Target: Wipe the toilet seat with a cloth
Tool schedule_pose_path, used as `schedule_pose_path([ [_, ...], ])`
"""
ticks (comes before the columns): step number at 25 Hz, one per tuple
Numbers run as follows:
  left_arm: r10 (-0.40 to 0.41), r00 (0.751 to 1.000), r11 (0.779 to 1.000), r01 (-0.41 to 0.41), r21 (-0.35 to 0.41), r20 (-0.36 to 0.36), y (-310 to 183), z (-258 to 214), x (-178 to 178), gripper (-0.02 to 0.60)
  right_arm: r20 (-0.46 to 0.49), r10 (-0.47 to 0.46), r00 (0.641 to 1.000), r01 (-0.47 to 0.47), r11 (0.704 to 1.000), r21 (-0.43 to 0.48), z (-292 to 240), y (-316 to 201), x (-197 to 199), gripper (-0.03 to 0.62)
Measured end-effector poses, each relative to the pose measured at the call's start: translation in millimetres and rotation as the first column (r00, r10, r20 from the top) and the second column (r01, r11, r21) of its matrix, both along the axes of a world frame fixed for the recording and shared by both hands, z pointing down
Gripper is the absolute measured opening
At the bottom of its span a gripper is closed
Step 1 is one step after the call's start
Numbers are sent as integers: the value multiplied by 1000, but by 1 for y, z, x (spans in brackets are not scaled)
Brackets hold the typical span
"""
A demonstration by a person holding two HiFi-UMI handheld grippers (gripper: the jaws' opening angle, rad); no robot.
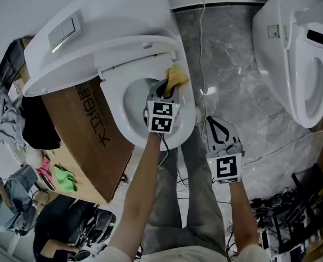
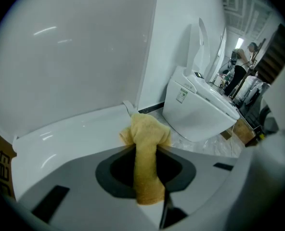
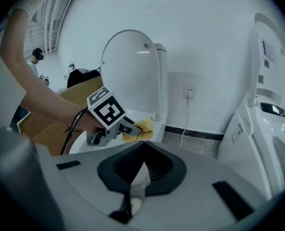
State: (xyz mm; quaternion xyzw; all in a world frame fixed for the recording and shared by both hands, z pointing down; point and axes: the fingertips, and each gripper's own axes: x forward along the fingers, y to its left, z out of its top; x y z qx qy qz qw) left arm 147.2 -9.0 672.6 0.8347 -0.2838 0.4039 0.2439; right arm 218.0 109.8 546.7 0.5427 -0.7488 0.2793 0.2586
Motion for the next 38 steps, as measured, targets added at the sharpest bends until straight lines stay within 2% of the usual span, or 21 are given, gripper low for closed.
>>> schedule_pose_path([
  [4,29,1000,999,-29,-17,-4,20,2,7,100,-4,10,1000,-10,1000,-2,2,8,3,8],
  [12,33,999,998,-34,-58,-28,51,4,10,100,-3,47,999,-47,999,-12,11,31,3,8],
  [20,57,997,994,-62,-91,-58,80,5,7,100,-14,142,990,-143,989,-31,18,53,0,8],
  [26,107,992,987,-114,-116,-69,110,6,-1,100,15,222,975,-220,972,-87,29,75,-12,8],
  [30,113,990,980,-124,-152,-82,131,8,-10,100,30,258,966,-254,961,-109,32,87,-25,8],
  [38,93,990,971,-113,-208,-105,176,12,-32,100,17,241,970,-236,961,-144,39,103,-54,8],
])
